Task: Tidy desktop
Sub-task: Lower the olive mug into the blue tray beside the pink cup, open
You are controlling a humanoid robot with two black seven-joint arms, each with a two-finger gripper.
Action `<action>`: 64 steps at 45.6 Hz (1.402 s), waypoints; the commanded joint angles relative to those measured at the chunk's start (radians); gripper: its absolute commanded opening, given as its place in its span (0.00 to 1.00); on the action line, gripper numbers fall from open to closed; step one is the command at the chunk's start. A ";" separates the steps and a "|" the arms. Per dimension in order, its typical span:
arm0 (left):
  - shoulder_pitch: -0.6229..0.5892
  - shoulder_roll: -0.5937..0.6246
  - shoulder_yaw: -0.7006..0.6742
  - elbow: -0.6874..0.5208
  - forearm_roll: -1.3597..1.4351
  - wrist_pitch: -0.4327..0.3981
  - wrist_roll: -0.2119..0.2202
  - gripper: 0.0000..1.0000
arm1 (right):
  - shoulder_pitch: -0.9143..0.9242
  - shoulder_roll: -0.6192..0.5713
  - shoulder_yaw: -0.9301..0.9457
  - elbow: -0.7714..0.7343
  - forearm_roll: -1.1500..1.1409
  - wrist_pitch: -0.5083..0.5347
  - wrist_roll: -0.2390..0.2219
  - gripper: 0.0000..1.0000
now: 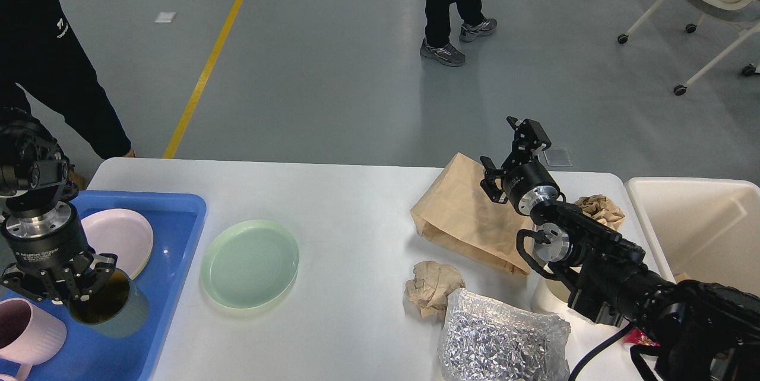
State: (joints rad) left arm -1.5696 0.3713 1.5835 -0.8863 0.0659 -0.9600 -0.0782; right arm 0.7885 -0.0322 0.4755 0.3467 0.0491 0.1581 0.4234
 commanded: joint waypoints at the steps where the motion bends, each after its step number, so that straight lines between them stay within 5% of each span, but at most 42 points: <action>1: 0.068 0.006 0.000 0.058 -0.003 0.000 -0.002 0.00 | 0.000 0.000 0.000 0.000 0.000 0.000 0.000 1.00; 9: 0.155 0.052 -0.030 0.190 -0.006 0.000 -0.002 0.00 | 0.000 0.000 0.000 0.000 0.000 0.000 0.000 1.00; 31: 0.249 0.023 -0.079 0.213 -0.006 0.000 0.000 0.00 | 0.000 0.000 0.000 0.000 0.000 0.000 0.000 1.00; 38: 0.255 0.017 -0.079 0.213 -0.005 0.000 0.000 0.08 | 0.000 0.000 0.000 0.000 0.000 0.000 0.000 1.00; 44: 0.256 0.012 -0.079 0.213 -0.005 0.000 0.000 0.21 | 0.000 0.000 0.000 0.000 0.000 0.001 0.000 1.00; 64: 0.209 -0.003 -0.060 0.201 -0.001 0.000 0.002 0.89 | 0.000 0.000 0.000 0.000 0.000 0.000 0.000 1.00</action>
State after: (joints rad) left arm -1.3308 0.3709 1.5099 -0.6755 0.0629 -0.9600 -0.0771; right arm 0.7884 -0.0322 0.4755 0.3467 0.0491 0.1582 0.4234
